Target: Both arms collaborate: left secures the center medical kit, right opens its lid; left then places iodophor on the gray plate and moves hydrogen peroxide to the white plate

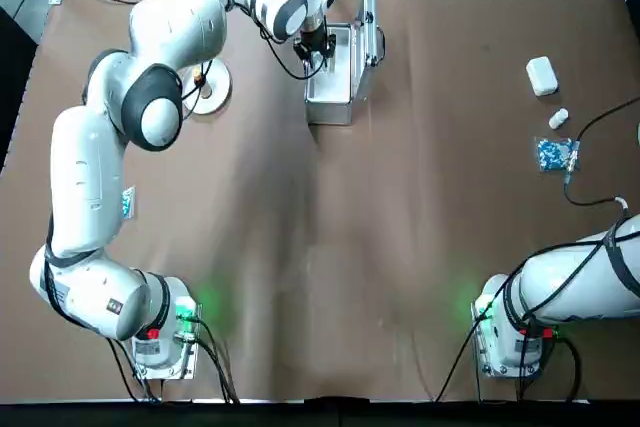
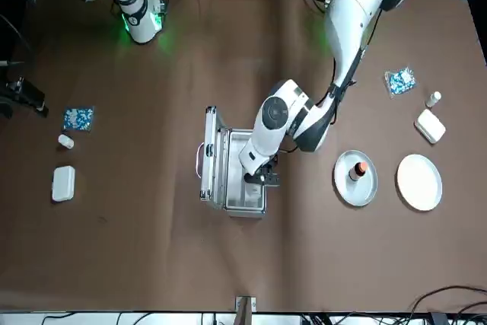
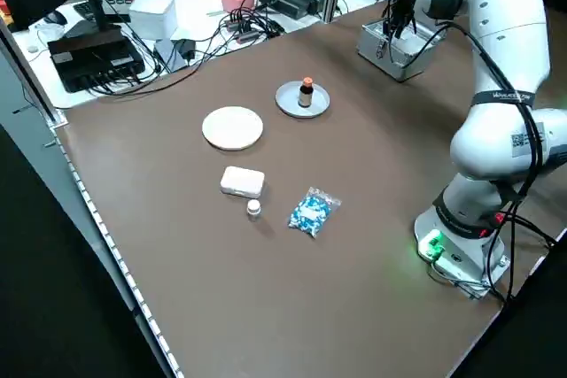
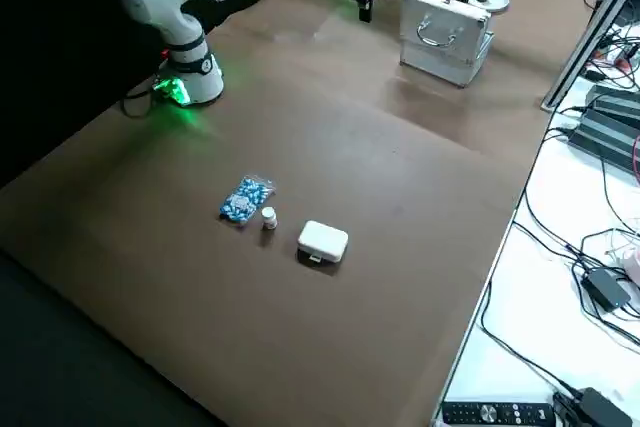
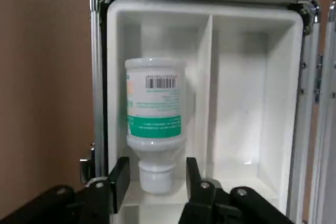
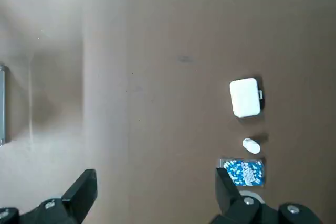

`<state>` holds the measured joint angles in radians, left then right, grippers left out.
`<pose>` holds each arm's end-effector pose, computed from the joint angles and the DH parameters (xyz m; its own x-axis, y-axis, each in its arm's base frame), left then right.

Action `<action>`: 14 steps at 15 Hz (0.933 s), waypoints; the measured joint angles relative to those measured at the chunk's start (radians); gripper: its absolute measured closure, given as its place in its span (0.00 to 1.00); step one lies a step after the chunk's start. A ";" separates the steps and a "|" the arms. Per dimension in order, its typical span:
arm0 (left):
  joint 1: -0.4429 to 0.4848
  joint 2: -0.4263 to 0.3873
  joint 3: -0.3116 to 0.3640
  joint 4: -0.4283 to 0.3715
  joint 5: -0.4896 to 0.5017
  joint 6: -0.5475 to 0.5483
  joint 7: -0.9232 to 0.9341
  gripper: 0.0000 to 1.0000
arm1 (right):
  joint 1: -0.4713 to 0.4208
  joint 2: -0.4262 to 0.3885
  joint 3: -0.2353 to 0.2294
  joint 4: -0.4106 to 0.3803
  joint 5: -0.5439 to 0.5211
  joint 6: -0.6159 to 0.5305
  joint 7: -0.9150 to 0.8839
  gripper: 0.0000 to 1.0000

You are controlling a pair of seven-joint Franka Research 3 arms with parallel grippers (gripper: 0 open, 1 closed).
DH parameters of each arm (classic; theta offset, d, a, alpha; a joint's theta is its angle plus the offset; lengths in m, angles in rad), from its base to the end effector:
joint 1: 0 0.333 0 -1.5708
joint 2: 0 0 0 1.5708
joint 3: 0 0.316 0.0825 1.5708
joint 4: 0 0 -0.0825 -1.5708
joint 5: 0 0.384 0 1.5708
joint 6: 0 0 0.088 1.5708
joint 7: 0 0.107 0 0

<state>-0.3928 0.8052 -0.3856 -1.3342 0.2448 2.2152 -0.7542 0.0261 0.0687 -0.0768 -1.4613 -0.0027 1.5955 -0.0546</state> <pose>0.5872 -0.4694 0.2843 0.9981 -0.0279 0.0553 -0.0353 -0.9900 0.1369 0.5784 -0.0279 0.6398 0.9979 0.0046 0.0651 0.0039 -0.9999 0.0115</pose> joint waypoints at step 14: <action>0.000 0.013 0.001 0.000 0.001 0.000 0.002 0.52 | 0.000 0.000 0.000 0.030 0.000 0.003 0.000 0.01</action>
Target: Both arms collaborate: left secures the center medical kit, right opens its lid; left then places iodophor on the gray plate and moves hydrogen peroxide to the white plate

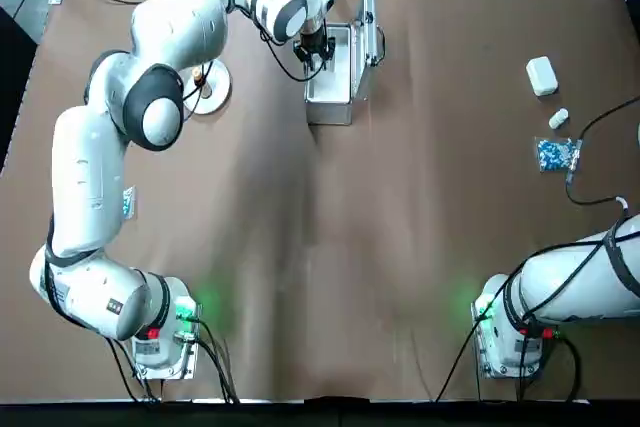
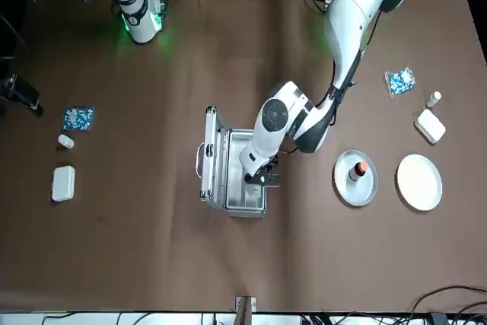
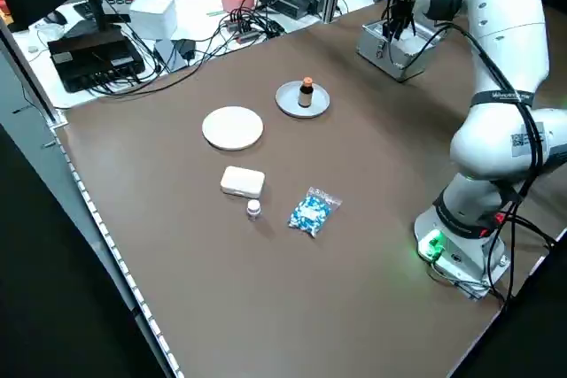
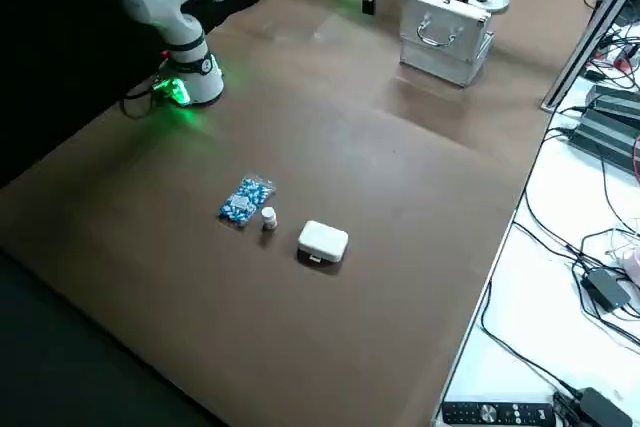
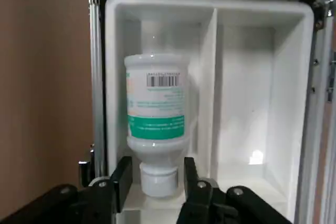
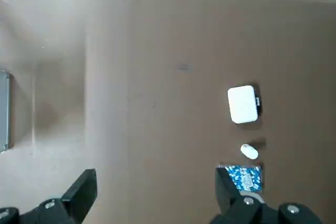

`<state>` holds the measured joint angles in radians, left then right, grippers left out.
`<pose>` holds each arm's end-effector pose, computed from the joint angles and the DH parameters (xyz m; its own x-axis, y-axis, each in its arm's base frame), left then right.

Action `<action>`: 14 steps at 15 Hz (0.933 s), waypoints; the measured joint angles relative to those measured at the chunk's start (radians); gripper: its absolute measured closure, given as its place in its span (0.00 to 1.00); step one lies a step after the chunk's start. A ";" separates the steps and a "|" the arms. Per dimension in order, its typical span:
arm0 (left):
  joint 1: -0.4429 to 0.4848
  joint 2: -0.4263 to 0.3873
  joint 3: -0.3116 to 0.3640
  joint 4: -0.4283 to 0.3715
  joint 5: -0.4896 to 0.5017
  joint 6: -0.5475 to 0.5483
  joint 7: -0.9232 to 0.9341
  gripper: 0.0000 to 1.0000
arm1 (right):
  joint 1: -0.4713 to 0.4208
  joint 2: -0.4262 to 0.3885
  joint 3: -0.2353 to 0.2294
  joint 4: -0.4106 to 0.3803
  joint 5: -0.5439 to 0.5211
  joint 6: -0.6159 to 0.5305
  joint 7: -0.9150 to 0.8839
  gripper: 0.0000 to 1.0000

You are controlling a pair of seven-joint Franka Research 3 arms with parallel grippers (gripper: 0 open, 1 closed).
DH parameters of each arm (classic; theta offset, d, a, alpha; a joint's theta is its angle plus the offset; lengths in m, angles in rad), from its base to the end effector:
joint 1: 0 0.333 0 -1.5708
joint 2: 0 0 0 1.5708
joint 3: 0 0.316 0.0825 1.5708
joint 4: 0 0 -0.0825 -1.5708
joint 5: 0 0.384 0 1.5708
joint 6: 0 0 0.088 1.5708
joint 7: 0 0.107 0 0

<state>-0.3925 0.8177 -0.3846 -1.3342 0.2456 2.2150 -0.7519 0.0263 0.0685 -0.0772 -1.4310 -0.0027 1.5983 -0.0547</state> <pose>0.5871 -0.4685 0.2751 0.9986 -0.0299 0.0446 -0.0356 -0.9907 0.1311 0.5785 -0.0279 0.6546 0.9951 0.0048 0.0983 0.0035 -0.9999 0.0134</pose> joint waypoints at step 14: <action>0.000 0.002 0.000 0.000 0.011 -0.001 0.001 0.68 | 0.004 0.000 0.002 0.000 0.000 -0.003 0.000 0.01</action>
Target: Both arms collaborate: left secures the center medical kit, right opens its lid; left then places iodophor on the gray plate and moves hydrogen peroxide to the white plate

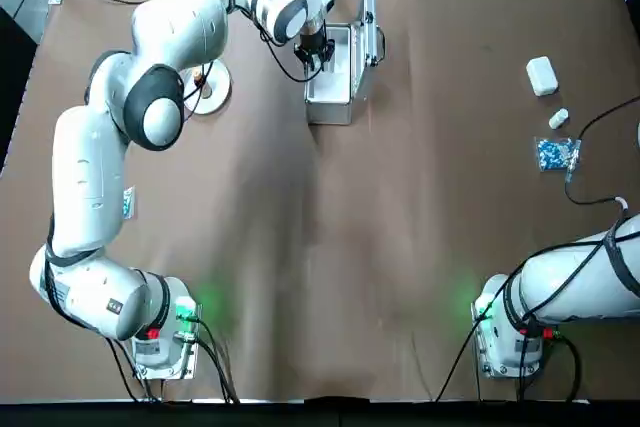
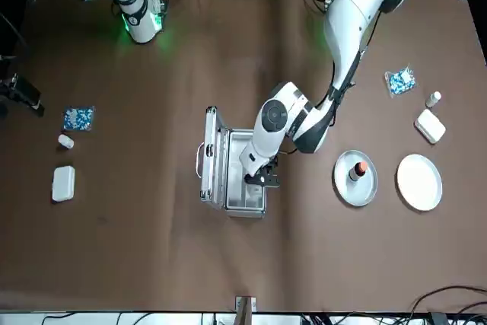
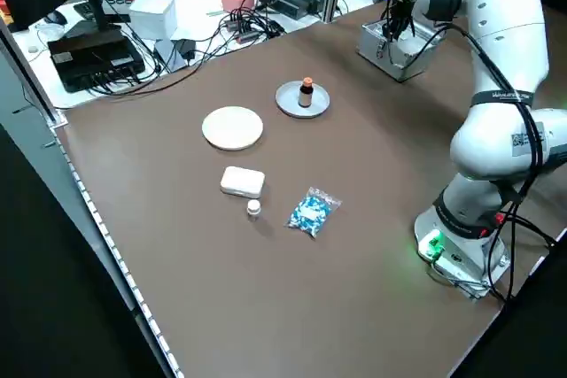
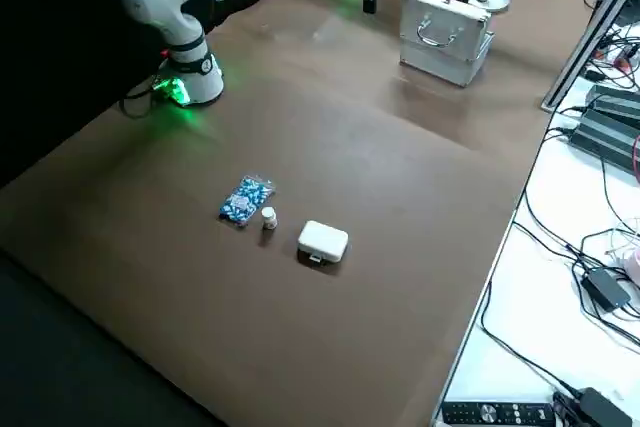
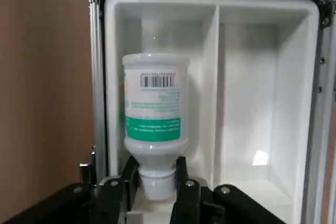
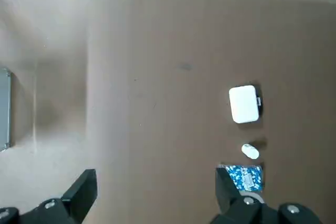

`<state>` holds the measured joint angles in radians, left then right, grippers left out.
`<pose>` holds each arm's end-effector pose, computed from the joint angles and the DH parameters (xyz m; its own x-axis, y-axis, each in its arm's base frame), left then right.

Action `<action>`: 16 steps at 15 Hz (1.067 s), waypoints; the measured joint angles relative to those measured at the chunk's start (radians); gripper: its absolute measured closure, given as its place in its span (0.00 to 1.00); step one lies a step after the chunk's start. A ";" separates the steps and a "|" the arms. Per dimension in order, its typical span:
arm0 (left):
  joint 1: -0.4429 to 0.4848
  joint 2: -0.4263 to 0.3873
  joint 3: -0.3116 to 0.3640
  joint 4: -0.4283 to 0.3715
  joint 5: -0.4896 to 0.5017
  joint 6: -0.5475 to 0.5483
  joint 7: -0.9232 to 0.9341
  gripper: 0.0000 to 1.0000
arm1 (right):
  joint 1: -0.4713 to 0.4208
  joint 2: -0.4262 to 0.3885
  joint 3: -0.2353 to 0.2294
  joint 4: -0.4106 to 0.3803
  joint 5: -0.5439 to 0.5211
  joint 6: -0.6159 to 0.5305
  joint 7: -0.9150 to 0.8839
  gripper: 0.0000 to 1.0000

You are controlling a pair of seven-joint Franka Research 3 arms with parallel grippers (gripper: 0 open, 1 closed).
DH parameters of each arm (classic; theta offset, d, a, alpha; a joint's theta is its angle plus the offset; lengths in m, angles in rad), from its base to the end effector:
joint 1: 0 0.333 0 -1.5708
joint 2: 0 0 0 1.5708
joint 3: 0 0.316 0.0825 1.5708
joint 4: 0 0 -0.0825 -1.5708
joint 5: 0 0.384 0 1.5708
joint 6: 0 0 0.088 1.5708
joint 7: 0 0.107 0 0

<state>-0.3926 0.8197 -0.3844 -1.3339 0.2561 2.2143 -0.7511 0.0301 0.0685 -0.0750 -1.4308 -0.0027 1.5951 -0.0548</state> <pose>0.5873 -0.4681 0.2737 0.9981 -0.0362 0.0491 -0.0421 -0.9914 0.1236 0.5783 -0.0245 0.6543 0.9954 0.0108 0.0953 0.0096 -0.9999 0.0131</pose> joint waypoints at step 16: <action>0.090 -0.162 -0.014 0.032 -0.154 -0.182 -0.098 0.68 | 0.001 0.000 0.000 0.001 0.000 -0.001 0.000 0.01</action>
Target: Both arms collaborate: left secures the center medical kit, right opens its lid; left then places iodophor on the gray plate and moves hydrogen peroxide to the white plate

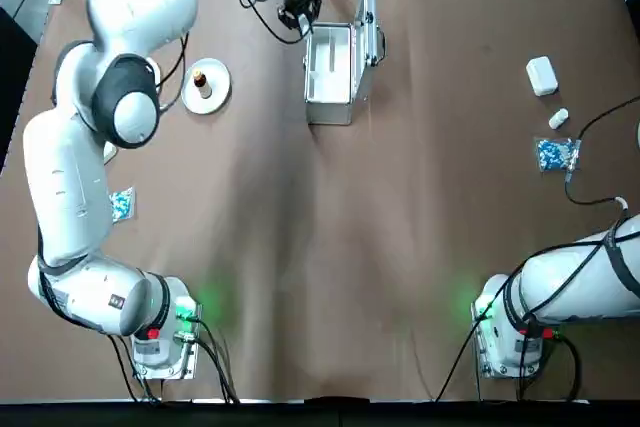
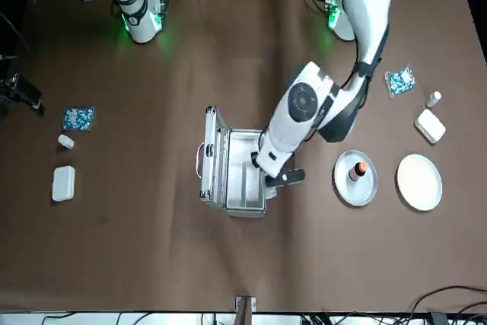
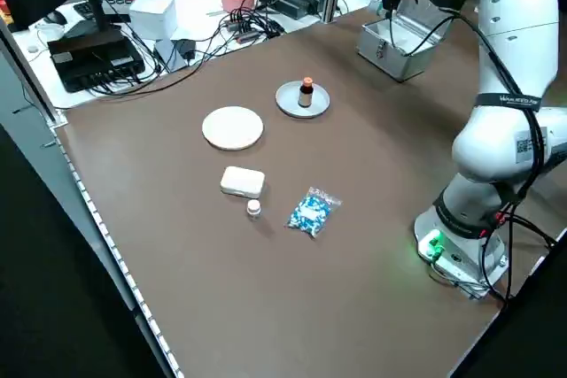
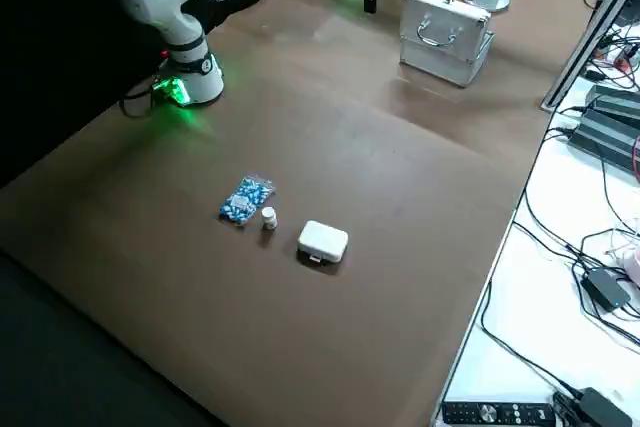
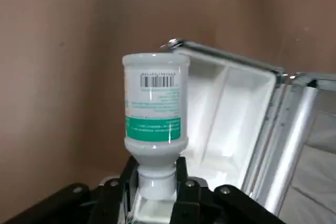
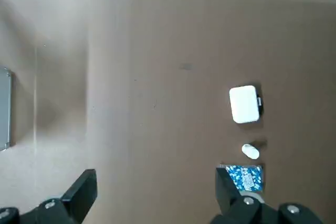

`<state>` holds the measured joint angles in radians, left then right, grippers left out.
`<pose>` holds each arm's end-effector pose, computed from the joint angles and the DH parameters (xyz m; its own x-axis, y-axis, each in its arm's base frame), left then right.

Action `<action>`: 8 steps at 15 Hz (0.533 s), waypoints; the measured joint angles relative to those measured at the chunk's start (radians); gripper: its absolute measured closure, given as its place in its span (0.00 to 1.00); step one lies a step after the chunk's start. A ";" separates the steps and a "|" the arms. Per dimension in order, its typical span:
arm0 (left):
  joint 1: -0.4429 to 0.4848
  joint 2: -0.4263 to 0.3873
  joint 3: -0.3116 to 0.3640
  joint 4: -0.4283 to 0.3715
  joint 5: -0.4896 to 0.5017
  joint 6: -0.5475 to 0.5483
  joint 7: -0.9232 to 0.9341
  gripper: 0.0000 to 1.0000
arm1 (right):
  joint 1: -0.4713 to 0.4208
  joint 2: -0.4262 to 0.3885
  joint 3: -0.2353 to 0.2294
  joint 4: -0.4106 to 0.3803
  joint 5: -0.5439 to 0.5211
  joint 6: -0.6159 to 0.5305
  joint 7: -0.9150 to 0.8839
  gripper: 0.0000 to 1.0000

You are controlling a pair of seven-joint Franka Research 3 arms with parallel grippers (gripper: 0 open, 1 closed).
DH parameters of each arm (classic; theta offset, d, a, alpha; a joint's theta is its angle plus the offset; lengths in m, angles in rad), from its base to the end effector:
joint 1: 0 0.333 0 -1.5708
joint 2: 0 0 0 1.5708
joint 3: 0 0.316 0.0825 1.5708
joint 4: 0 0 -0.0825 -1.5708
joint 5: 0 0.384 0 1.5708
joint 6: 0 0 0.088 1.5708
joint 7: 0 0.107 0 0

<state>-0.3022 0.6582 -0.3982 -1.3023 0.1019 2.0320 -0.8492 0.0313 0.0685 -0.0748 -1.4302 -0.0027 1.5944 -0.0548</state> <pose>0.6113 -0.4156 0.3886 0.9804 0.1947 -0.0310 0.1970 -0.9635 0.1815 0.5783 -0.0237 0.6546 0.9954 0.0122 0.0952 0.0110 -0.9999 0.0130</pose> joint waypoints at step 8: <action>0.247 -0.038 -0.156 0.000 -0.102 -0.158 0.007 0.68 | 0.000 0.000 0.000 0.000 0.000 0.000 0.000 0.01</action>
<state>-0.0549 0.6201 -0.5542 -1.3021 0.0003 1.8736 -0.8420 0.0315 0.0685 -0.0749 -1.4299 -0.0027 1.5941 -0.0548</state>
